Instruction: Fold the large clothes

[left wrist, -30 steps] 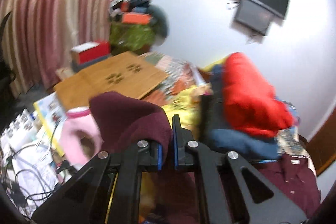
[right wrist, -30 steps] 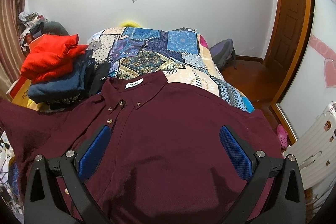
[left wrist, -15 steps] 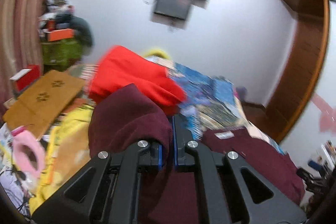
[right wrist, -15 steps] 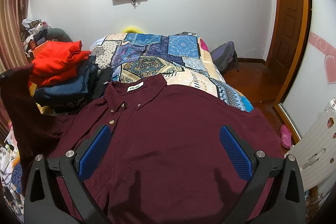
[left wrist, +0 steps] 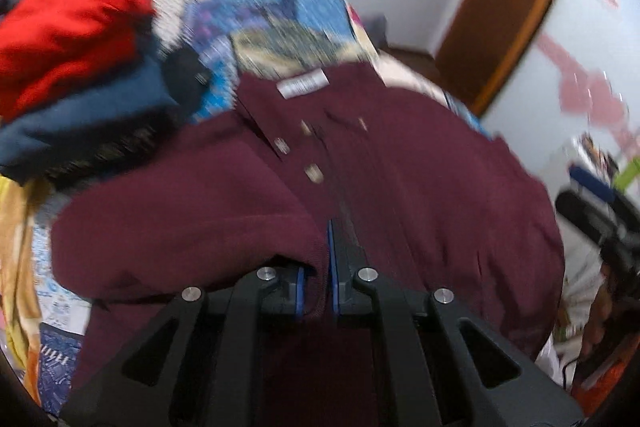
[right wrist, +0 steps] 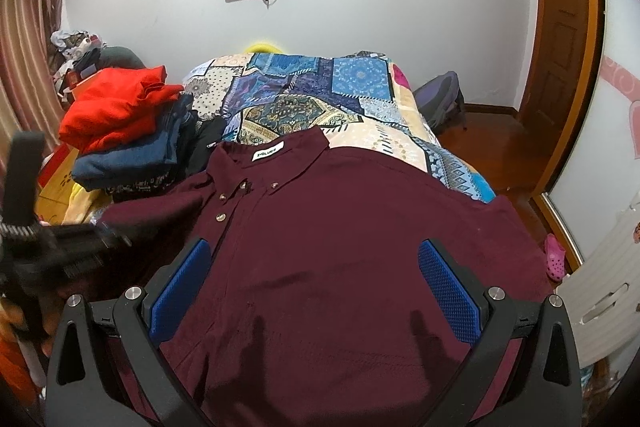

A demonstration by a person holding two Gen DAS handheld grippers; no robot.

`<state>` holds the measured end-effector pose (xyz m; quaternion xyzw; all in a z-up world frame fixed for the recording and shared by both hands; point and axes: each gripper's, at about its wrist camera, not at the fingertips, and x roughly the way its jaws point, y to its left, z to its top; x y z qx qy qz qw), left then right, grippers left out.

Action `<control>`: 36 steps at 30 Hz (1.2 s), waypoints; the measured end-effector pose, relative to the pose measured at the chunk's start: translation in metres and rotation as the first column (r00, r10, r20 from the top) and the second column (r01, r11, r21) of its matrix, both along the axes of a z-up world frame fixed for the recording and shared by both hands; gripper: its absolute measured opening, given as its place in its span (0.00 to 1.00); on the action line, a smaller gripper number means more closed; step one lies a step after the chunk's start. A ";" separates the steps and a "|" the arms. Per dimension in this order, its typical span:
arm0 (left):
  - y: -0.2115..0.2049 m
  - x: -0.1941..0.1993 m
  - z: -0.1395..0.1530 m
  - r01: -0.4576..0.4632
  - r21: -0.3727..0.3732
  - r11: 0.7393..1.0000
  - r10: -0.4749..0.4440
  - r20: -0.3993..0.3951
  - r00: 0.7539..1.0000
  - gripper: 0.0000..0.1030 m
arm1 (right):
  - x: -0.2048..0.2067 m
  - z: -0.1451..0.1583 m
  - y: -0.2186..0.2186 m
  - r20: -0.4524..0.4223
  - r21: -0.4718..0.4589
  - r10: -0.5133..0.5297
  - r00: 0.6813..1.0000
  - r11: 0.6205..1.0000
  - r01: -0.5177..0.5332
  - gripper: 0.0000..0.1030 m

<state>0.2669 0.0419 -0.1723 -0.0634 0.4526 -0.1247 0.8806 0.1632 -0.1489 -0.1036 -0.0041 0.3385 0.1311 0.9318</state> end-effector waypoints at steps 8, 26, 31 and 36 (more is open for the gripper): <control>-0.017 -0.027 -0.010 0.111 0.057 0.992 -0.109 -0.036 0.993 0.36 | 0.000 -0.002 0.009 -0.006 -0.028 0.022 1.000 0.999 -0.023 1.00; 0.133 -0.077 0.062 -0.287 0.136 0.948 0.248 0.249 0.936 0.59 | 0.000 0.029 0.110 0.035 -0.099 0.355 0.934 0.931 -0.351 1.00; 0.176 -0.090 0.051 -0.382 0.112 0.917 0.348 0.243 0.906 0.60 | 0.009 0.020 0.159 -0.027 -0.104 0.466 0.884 0.878 -0.467 1.00; 0.208 -0.101 0.038 -0.442 0.093 0.892 0.415 0.222 0.883 0.60 | 0.021 -0.004 0.209 -0.137 -0.114 0.546 0.826 0.820 -0.561 1.00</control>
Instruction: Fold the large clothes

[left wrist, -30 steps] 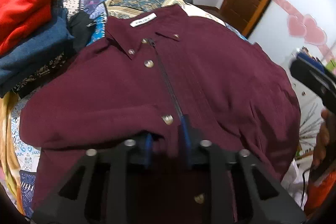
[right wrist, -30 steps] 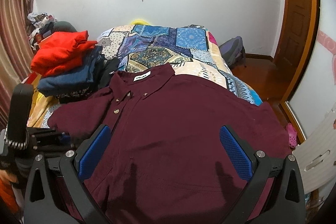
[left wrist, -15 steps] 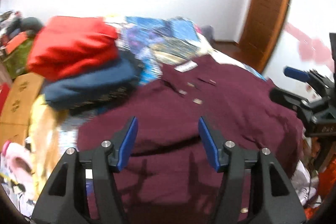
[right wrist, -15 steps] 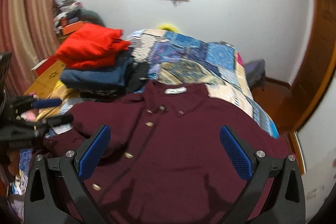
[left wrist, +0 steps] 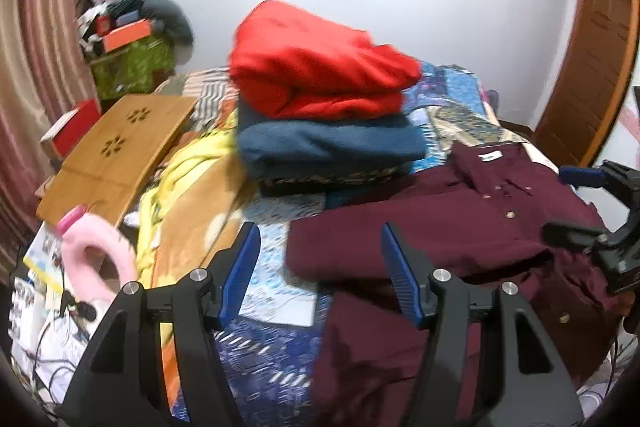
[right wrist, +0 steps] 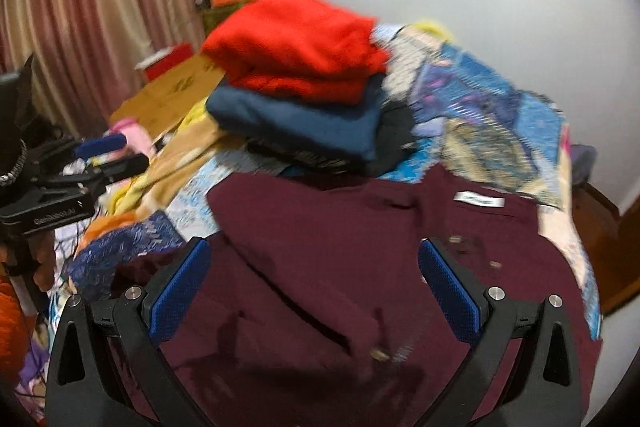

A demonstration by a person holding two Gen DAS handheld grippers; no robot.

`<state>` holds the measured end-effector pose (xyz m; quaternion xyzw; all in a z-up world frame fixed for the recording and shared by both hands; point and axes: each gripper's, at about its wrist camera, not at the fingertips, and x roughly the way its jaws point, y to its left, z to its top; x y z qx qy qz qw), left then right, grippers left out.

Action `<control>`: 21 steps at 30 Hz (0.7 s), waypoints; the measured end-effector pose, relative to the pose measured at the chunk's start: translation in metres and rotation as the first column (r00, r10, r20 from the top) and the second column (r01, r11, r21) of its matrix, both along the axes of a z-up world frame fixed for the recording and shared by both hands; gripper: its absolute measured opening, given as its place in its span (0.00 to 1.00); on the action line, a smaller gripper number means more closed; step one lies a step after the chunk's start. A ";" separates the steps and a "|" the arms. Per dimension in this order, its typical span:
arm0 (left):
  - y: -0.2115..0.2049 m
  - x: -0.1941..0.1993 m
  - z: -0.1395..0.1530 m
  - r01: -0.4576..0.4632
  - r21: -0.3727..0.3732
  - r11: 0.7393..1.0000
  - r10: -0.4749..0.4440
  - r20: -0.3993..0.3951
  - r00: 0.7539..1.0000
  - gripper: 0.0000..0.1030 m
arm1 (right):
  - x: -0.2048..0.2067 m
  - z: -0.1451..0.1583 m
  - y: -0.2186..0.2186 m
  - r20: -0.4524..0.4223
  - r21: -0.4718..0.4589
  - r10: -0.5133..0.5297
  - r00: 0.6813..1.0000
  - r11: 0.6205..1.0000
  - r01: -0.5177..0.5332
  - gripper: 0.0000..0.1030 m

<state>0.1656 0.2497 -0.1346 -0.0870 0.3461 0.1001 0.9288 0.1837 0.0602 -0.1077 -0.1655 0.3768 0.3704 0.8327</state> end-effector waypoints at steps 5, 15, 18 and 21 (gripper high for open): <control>0.019 -0.005 -0.018 -0.035 -0.011 0.999 0.035 -0.027 0.999 0.60 | 0.015 -0.039 0.047 -0.138 -0.090 0.066 0.988 0.993 -0.079 0.99; 0.034 -0.002 -0.056 -0.044 -0.072 0.996 0.035 -0.122 0.992 0.60 | 0.039 -0.104 0.101 -0.325 -0.240 0.073 0.943 0.958 -0.157 0.78; 0.033 0.003 -0.068 -0.039 -0.114 0.993 0.022 -0.147 0.989 0.60 | 0.040 -0.107 0.097 -0.317 -0.243 0.079 0.945 0.956 -0.162 0.55; 0.027 0.011 -0.082 -0.014 -0.169 0.986 -0.018 -0.183 0.983 0.60 | 0.040 -0.105 0.090 -0.325 -0.221 0.083 0.942 0.962 -0.161 0.36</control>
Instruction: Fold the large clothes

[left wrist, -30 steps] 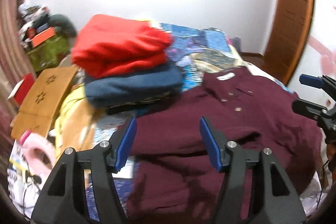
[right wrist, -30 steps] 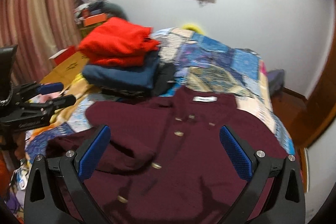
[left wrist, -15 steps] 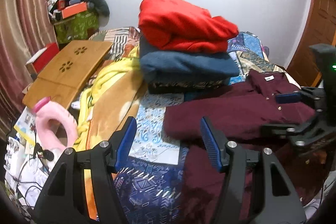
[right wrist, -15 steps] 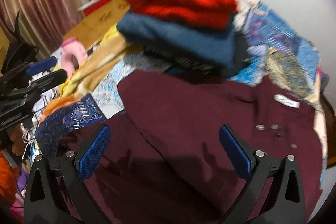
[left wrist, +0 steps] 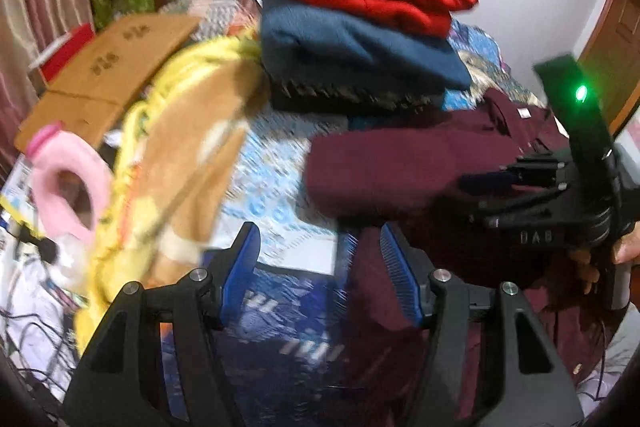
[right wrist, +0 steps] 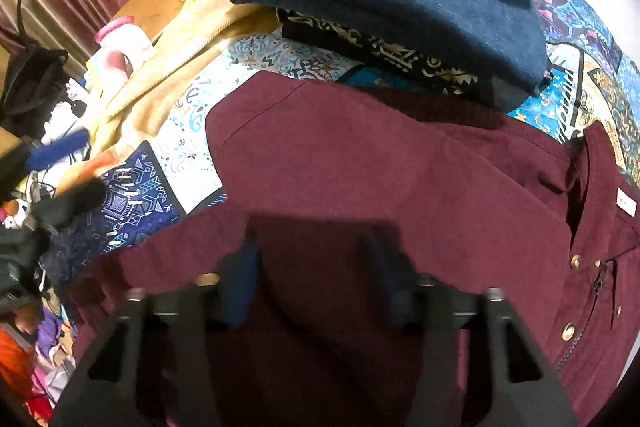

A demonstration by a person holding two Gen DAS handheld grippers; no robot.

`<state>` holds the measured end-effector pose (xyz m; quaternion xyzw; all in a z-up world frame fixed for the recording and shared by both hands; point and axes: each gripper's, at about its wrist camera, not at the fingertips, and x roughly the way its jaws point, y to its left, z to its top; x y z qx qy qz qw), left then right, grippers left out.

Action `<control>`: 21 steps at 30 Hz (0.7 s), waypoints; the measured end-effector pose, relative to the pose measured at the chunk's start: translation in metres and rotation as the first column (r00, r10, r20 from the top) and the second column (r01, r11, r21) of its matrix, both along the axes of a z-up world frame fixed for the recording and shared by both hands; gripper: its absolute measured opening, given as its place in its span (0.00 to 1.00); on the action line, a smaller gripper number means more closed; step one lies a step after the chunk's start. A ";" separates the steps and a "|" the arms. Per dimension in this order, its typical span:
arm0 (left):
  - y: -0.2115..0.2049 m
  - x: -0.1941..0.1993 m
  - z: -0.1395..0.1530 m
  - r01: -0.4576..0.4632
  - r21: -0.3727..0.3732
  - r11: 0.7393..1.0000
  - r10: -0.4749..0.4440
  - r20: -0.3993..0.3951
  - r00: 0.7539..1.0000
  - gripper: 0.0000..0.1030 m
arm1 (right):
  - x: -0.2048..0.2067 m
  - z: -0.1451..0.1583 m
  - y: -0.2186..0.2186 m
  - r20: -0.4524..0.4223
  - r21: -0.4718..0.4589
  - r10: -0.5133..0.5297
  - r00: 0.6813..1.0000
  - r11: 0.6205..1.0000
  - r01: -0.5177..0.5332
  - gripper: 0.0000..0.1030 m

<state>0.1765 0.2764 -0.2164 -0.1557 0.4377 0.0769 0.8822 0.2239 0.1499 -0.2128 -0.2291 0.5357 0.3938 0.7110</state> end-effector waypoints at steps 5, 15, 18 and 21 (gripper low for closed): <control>-0.021 0.007 -0.014 0.048 0.004 0.999 -0.048 -0.044 0.998 0.60 | -0.001 -0.001 -0.009 -0.011 0.030 -0.012 1.000 0.999 0.012 0.10; -0.028 0.004 -0.017 0.038 0.010 0.999 -0.037 -0.073 0.997 0.60 | -0.004 0.074 -0.058 0.147 0.237 -0.132 0.980 0.967 0.095 0.04; -0.031 0.005 -0.012 0.034 0.020 0.999 -0.033 -0.068 0.997 0.60 | -0.003 0.106 -0.093 0.189 0.316 -0.216 0.958 0.937 0.149 0.04; -0.036 0.007 -0.006 0.041 0.035 0.999 -0.039 -0.059 0.998 0.60 | -0.003 0.126 -0.131 0.213 0.359 -0.287 0.934 0.912 0.198 0.04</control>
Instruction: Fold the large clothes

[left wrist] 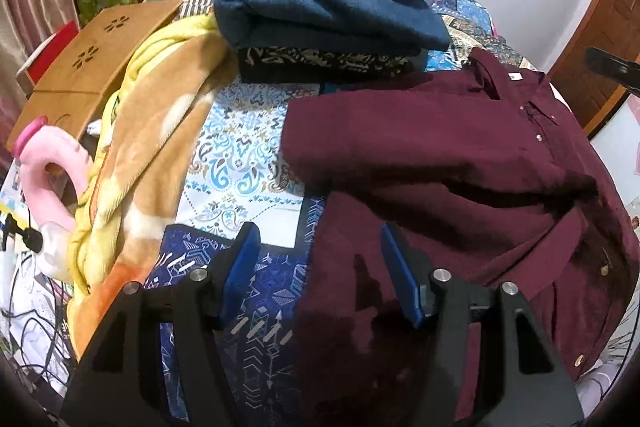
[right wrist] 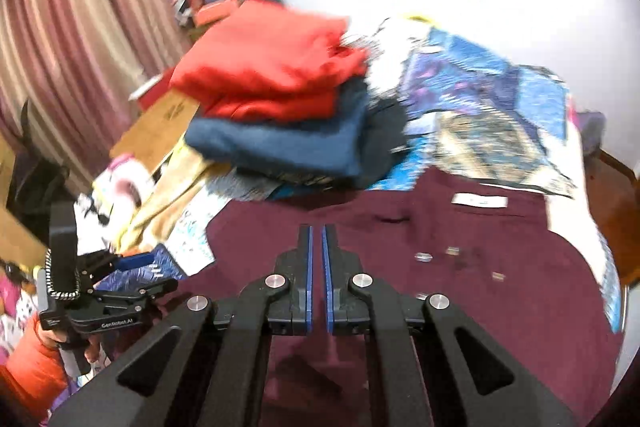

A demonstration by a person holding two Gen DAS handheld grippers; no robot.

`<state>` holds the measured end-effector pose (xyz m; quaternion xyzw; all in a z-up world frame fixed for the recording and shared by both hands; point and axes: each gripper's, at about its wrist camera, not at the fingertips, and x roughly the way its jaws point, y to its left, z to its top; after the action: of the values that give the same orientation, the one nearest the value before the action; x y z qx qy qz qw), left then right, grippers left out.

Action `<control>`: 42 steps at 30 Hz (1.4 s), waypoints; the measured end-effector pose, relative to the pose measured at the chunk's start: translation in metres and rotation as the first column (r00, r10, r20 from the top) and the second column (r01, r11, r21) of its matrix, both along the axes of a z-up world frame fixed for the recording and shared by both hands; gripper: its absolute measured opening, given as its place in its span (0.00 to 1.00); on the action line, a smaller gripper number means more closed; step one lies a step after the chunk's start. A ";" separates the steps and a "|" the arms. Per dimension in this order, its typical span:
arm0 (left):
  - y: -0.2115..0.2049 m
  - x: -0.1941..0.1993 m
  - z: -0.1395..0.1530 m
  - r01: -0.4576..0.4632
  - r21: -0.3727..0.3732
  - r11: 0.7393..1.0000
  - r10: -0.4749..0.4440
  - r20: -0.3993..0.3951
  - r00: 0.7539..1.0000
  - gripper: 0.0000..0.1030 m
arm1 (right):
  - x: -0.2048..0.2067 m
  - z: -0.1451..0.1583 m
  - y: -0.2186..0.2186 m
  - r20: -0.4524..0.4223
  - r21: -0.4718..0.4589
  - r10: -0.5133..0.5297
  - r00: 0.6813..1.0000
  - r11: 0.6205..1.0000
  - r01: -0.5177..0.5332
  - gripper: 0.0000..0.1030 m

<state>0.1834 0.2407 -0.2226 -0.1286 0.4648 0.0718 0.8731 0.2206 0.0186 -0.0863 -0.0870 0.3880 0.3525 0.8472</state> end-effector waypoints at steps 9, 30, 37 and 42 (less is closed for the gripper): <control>-0.008 0.006 0.012 -0.021 -0.005 1.000 0.022 0.039 0.999 0.60 | -0.006 -0.019 -0.001 -0.021 -0.135 0.061 0.998 0.989 -0.063 0.32; 0.000 0.012 -0.023 -0.015 -0.057 0.998 0.013 -0.037 0.999 0.60 | -0.006 -0.123 0.097 -0.214 -0.321 0.217 0.952 0.905 -0.279 0.50; -0.006 0.009 -0.024 -0.014 -0.058 0.998 0.011 -0.043 0.999 0.60 | 0.012 -0.109 0.081 -0.224 -0.205 0.121 0.967 0.964 -0.168 0.09; -0.008 0.005 -0.024 -0.016 -0.050 0.999 0.013 -0.051 0.999 0.60 | 0.008 -0.062 0.048 -0.086 -0.092 0.057 0.995 0.994 -0.065 0.08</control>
<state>0.1885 0.2327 -0.2464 -0.1520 0.4876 0.0696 0.8569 0.2290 0.0667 -0.1483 -0.1242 0.4365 0.3627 0.8140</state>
